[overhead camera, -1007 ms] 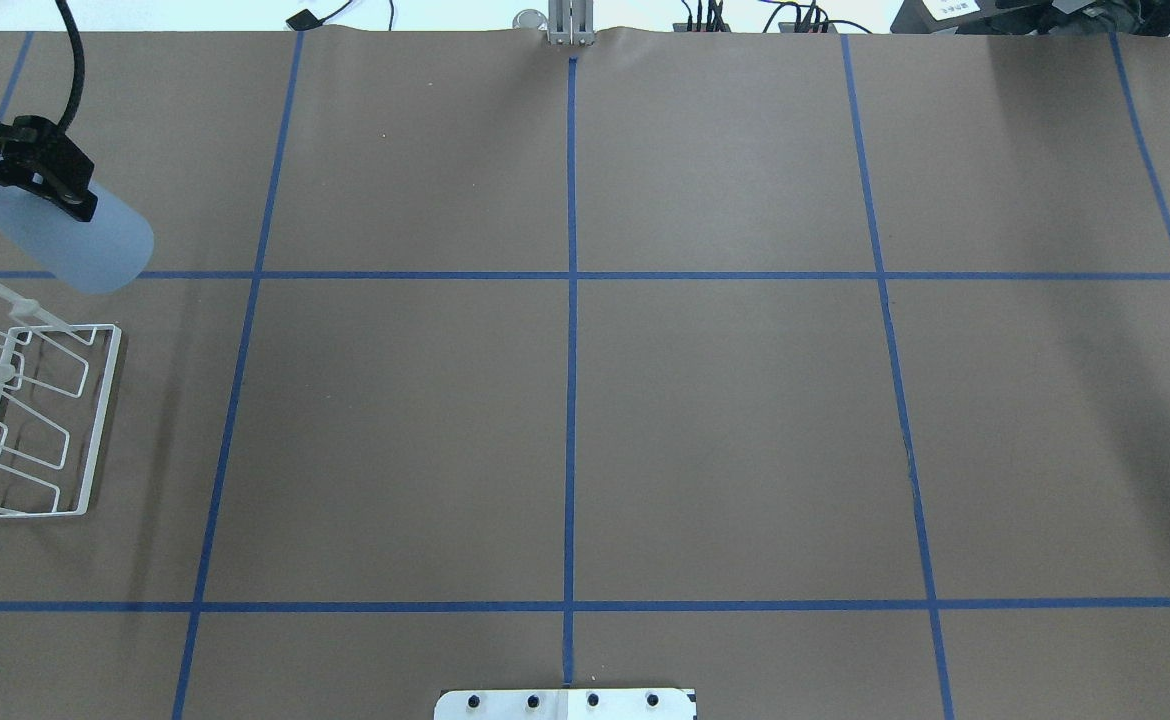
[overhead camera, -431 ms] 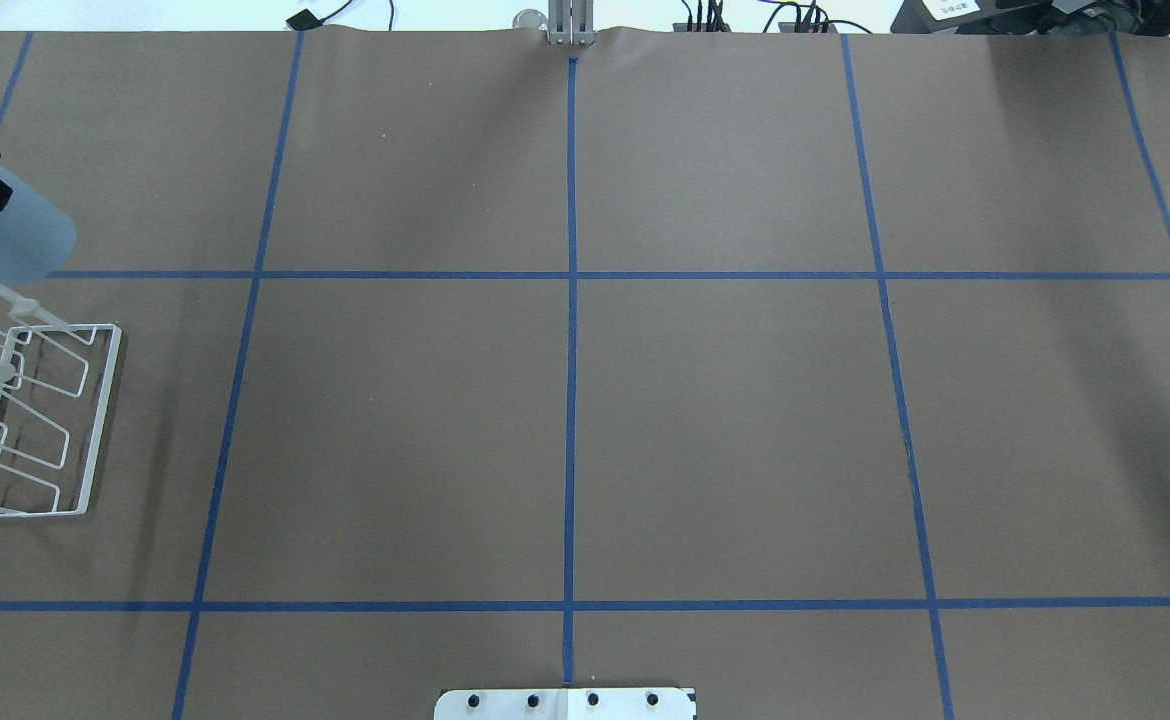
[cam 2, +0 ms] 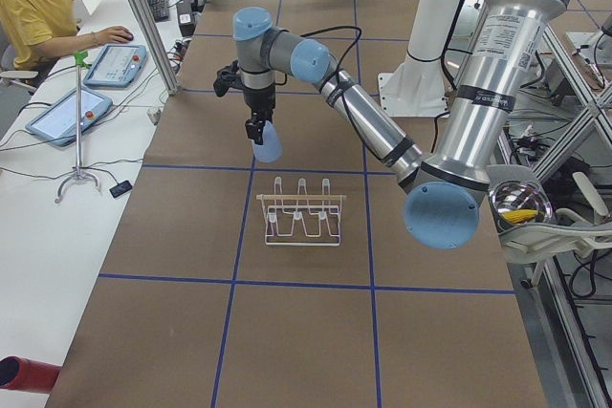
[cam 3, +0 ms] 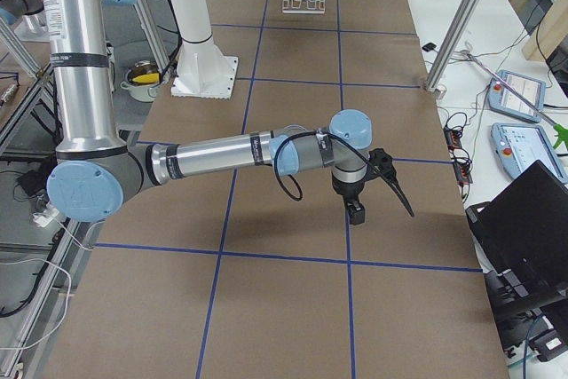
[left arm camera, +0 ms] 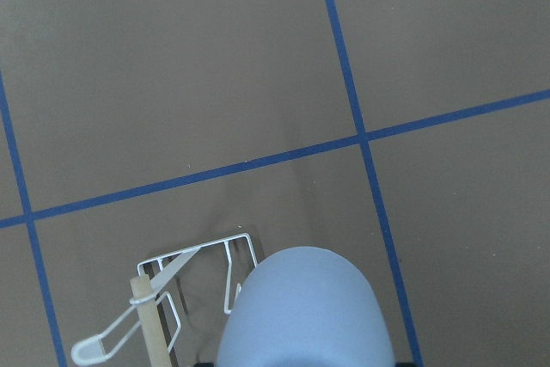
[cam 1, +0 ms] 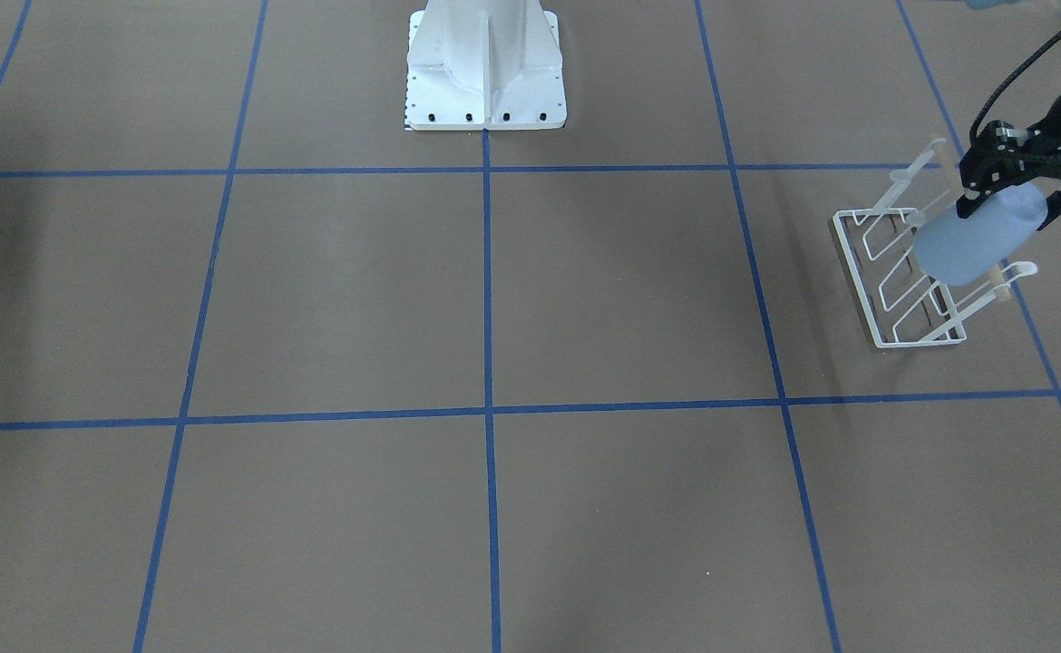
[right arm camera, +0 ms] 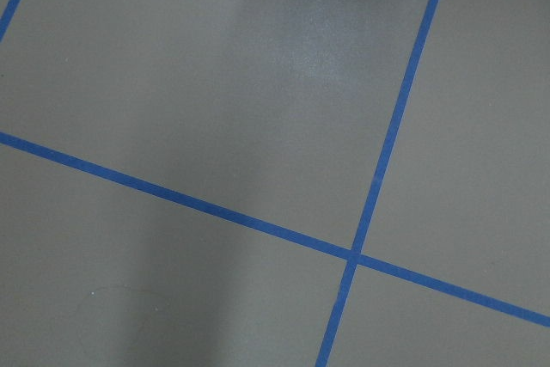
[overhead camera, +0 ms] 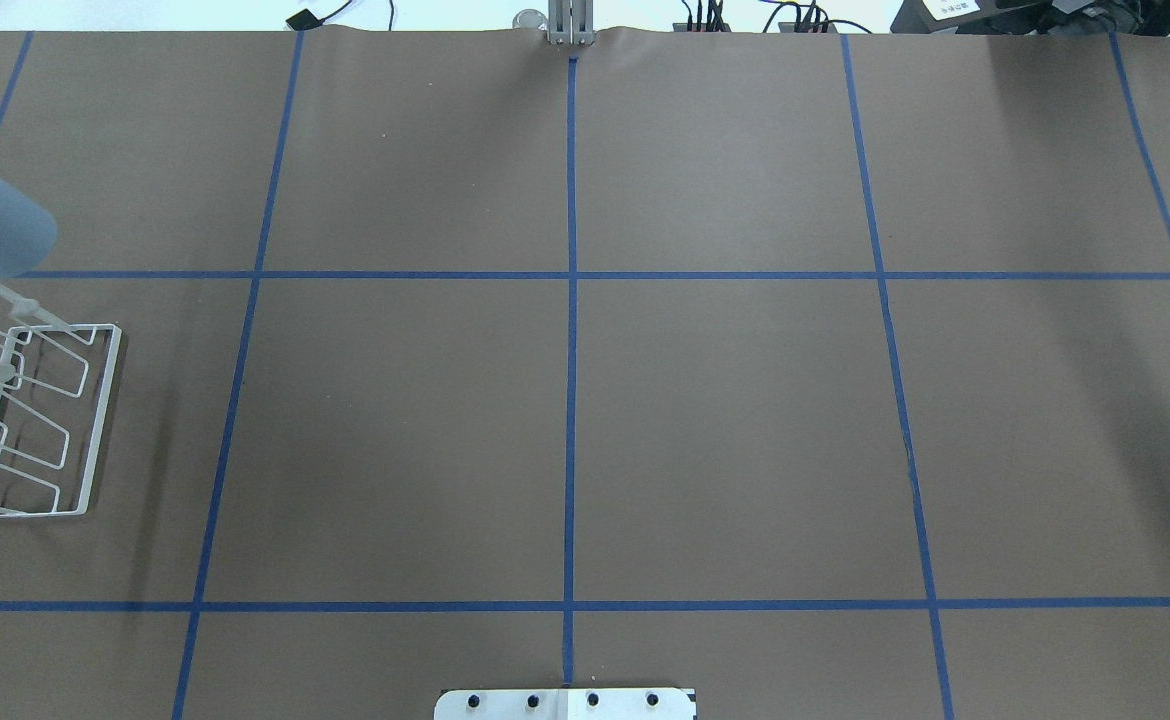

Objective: Hang cup on cup holder
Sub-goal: 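Lower the cup with the left gripper onto a rack hook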

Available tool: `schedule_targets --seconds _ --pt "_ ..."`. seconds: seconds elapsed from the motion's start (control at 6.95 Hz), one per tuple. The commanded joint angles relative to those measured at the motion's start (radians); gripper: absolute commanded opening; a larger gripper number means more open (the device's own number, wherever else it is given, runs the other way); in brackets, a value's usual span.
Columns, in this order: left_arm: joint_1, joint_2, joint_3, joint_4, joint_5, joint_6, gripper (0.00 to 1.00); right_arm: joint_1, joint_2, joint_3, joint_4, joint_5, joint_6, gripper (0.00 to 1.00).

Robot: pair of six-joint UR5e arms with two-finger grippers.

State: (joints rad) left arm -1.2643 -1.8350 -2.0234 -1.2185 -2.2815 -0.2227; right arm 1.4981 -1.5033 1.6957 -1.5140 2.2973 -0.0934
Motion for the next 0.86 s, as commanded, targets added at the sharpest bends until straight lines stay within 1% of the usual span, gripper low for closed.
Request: schedule_targets --seconds 0.0,0.72 --pt "-0.004 0.037 0.095 -0.143 0.001 0.000 0.00 -0.009 0.000 -0.007 0.000 -0.001 0.001 1.00" --pt "0.003 0.077 0.083 -0.147 -0.001 -0.052 0.00 -0.013 0.000 -0.007 0.000 0.001 0.004 1.00"
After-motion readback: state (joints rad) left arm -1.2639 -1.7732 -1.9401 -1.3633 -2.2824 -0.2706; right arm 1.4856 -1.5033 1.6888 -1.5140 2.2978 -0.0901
